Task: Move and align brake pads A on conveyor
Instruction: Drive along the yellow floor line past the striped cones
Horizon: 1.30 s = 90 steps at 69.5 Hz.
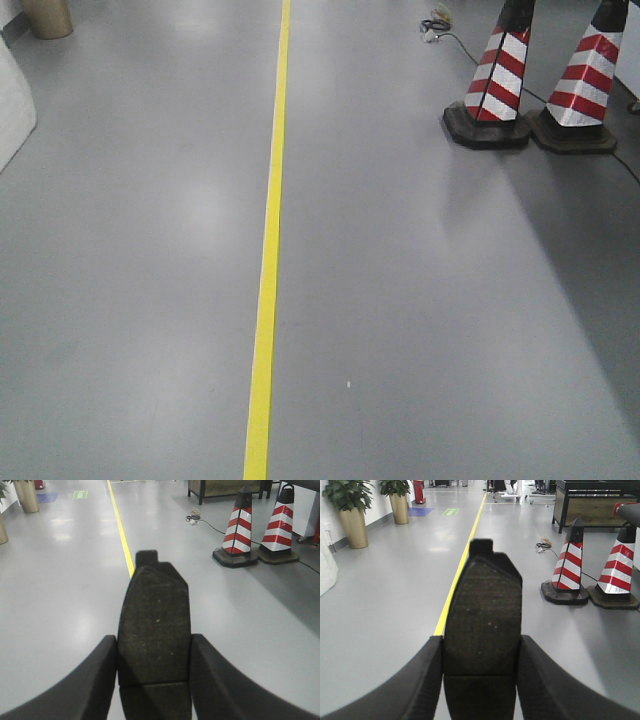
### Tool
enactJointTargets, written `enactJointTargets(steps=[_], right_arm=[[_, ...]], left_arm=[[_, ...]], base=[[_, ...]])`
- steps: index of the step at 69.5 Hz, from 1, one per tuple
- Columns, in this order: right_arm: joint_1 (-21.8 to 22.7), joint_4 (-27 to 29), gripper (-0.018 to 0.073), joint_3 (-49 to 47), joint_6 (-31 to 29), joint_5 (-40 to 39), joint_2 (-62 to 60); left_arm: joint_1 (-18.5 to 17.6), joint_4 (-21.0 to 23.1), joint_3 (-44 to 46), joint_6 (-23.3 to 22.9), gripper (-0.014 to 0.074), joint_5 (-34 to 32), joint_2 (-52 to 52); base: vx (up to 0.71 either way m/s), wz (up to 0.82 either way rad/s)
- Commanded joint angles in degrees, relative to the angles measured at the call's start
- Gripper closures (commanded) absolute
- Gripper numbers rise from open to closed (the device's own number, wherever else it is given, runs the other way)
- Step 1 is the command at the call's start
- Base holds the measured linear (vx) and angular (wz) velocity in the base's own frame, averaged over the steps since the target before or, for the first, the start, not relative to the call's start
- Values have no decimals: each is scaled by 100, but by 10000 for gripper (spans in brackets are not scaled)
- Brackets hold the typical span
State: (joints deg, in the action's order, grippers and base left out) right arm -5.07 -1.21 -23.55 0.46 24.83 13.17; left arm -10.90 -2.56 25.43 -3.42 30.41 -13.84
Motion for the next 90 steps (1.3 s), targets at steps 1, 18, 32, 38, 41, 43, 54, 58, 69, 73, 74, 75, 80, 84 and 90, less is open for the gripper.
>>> enactJointTargets(steps=[1,18,32,38,41,43,54,58,69,73,74,75,80,84,90], right_arm=[[27,-29,569,-182,-1,-568,50],[27,-29,569,-182,-1,-569,56],[27,-29,569,-182,-1,-570,56],[27,-29,569,-182,-1,-570,56],[27,-29,569,-182,-1,-570,56],[27,-29,569,-182,-1,-570,56],[27,-29,569,-182,-1,-570,56],[27,-29,569,-182,-1,-570,56],[27,-29,569,-182,-1,-570,56],[27,-29,569,-182,-1,-570,56],[27,-29,569,-182,-1,-570,56],[27,-29,569,-182,-1,-570,56],[27,-29,569,-182,-1,-570,56],[27,-29,569,-182,-1,-571,61],[27,-29,569,-182,-1,-571,67]], left_arm=[[-15,12,169,-14,602,-536,-62],[-15,12,169,-14,602,-536,-62],[-15,12,169,-14,602,-536,-62],[-15,12,169,-14,602,-536,-62],[-15,12,169,-14,602,-536,-62],[-15,12,169,-14,602,-536,-62],[-15,12,169,-14,602,-536,-62],[-15,12,169,-14,602,-536,-62],[-15,12,169,-14,602,-536,-62],[-15,12,169,-14,602,-536,-62],[-15,12,169,-14,602,-536,-62],[-15,12,169,-14,602,-536,-62],[-15,12,169,-14,602,-536,-62],[-15,12,169,-14,602,-536,-62],[-15,12,169,-14,602,-536,-62]], base=[[81,-6],[80,-8],[80,-12],[80,-9],[79,-7],[80,-7],[79,-3],[79,1],[79,5],[79,9],[79,9],[79,10],[78,9],[76,6],[75,4]])
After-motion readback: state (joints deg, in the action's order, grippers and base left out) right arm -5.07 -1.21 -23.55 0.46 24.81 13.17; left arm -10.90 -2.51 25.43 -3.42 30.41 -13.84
